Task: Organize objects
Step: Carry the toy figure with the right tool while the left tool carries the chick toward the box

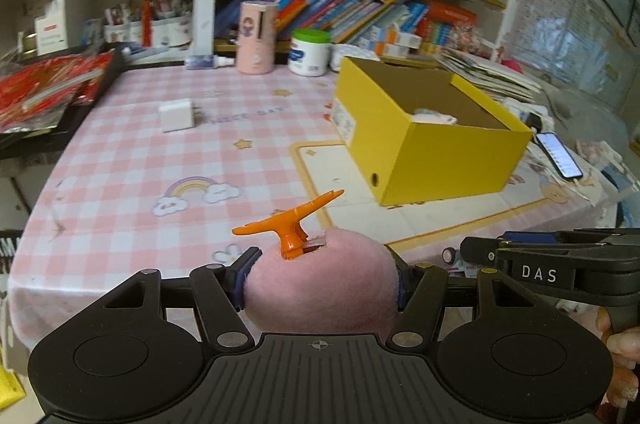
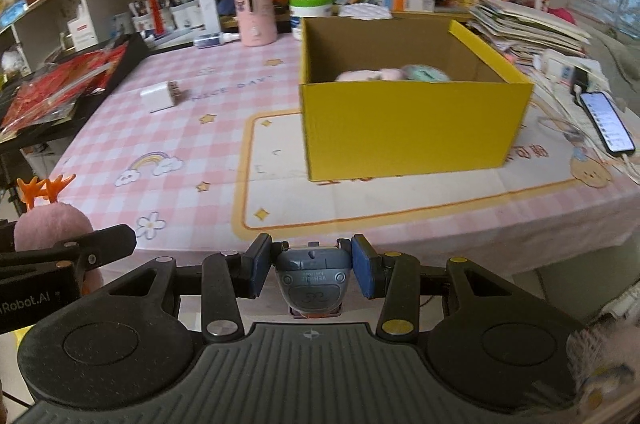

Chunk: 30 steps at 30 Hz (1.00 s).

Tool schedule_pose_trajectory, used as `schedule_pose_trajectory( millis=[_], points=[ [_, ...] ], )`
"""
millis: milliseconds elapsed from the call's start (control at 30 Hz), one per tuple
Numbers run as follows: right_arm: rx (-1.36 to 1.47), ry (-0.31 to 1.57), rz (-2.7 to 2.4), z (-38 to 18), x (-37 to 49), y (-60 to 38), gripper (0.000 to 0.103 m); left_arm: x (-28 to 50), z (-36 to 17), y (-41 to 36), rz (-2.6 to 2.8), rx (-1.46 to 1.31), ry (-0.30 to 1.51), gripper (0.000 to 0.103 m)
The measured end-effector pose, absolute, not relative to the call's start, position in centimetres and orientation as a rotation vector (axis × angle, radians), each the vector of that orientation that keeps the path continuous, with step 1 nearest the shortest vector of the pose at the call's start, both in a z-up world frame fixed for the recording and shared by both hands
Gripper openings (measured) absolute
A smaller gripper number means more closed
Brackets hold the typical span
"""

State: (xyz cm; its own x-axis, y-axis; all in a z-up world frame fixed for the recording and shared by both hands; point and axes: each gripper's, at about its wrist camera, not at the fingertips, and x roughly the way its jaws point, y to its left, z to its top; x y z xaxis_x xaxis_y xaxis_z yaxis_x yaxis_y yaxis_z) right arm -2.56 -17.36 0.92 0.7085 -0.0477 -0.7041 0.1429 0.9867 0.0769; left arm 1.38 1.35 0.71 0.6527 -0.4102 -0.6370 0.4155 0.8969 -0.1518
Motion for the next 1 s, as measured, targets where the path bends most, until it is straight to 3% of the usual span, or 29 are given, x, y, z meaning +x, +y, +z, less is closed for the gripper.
schedule_pose_trajectory(
  millis=[600,1000],
  points=[
    [0.217,0.792,-0.254,0.6,-3.5,-25.4,0.041,2.8,1.1,-6.8,-0.6,0.077,0.713,0.061],
    [0.214,0.671,-0.281,4.2,-0.2,-31.5,0.041,5.9,4.0,-11.0,-0.591,0.085,0.577,0.061]
  ],
)
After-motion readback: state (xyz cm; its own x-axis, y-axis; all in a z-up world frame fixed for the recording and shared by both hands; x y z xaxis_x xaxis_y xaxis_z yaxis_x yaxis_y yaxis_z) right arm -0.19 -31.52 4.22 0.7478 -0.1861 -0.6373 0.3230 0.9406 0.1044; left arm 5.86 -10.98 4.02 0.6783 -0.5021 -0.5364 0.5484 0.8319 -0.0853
